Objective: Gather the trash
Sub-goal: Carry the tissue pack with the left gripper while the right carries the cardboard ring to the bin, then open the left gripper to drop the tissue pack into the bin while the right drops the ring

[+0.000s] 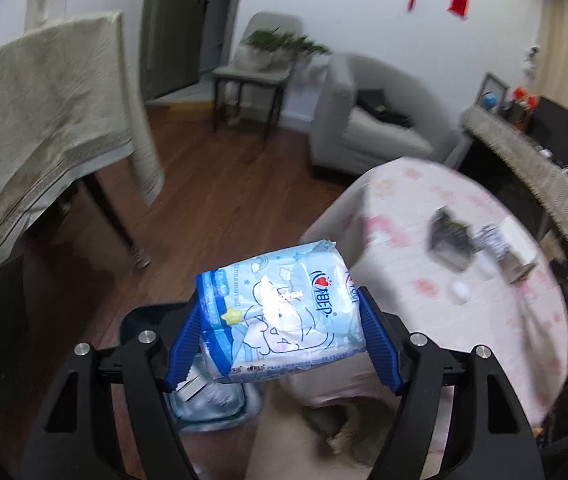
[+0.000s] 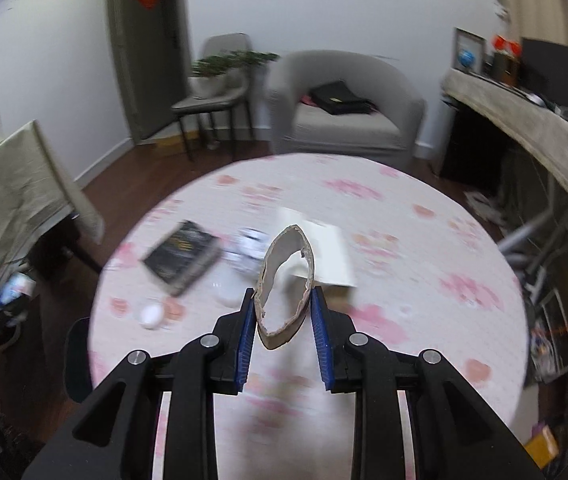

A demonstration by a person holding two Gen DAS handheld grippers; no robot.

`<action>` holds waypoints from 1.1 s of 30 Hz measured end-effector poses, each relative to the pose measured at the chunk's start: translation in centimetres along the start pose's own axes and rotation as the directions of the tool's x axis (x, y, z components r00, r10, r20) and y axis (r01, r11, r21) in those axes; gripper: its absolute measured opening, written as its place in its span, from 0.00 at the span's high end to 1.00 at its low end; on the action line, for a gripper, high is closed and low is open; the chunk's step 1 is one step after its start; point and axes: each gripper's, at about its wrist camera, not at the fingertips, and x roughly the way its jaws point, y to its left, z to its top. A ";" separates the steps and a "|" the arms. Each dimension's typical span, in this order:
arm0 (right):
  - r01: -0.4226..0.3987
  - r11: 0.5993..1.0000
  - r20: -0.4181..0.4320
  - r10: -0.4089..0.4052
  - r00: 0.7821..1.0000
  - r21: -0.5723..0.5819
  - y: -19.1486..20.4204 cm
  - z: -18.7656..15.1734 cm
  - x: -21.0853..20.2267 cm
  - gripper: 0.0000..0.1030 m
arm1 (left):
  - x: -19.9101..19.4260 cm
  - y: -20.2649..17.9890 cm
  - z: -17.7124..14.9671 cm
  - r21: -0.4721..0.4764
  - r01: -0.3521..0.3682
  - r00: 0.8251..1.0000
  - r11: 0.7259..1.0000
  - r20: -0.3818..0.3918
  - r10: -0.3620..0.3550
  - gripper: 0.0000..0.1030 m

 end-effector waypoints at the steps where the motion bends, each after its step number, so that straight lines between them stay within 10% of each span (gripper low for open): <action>1: -0.010 1.000 0.005 0.010 1.000 -0.008 0.5 0.2 -0.1 0.73 | 0.2 0.7 -0.2 -0.020 0.009 1.000 1.000 -0.009 -0.009 0.28; 18: -0.287 0.941 -0.048 0.283 0.958 -0.178 15.4 1.0 2.9 0.73 | 4.6 10.2 -4.8 -0.061 -0.126 0.981 0.990 -0.157 0.115 0.28; 33: -0.422 0.862 -0.247 0.360 0.900 -0.282 25.9 -2.5 7.8 0.73 | 7.4 13.8 -6.7 -0.088 -0.142 0.953 0.986 -0.283 0.112 0.22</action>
